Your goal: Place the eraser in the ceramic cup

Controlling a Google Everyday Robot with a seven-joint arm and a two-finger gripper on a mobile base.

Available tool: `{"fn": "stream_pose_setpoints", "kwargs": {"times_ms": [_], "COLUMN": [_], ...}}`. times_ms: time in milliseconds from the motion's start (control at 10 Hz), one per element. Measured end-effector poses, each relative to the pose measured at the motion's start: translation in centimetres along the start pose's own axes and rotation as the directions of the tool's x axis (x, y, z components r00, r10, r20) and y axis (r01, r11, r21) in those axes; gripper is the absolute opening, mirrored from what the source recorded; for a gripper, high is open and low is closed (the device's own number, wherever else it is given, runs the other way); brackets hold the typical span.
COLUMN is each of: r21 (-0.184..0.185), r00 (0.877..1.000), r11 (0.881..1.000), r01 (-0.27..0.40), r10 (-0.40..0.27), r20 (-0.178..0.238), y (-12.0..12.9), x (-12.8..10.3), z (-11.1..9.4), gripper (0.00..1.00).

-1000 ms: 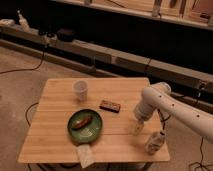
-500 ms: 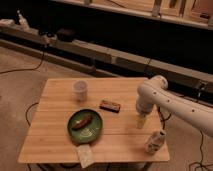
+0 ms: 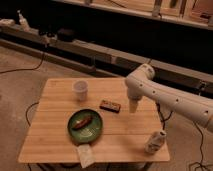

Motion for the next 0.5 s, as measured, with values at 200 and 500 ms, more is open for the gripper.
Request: {"fn": "stream_pose_setpoints", "kwargs": {"times_ms": [200, 500], "r21": [-0.005, 0.013], "r00": [0.985, 0.960], "r11": [0.993, 0.982], "r01": [-0.114, -0.191], "r10": [0.112, 0.189], "r20": [-0.134, -0.204], "y": [0.1, 0.2], "x": [0.5, 0.0], "z": [1.8, 2.6], "gripper": [0.80, 0.80]}}
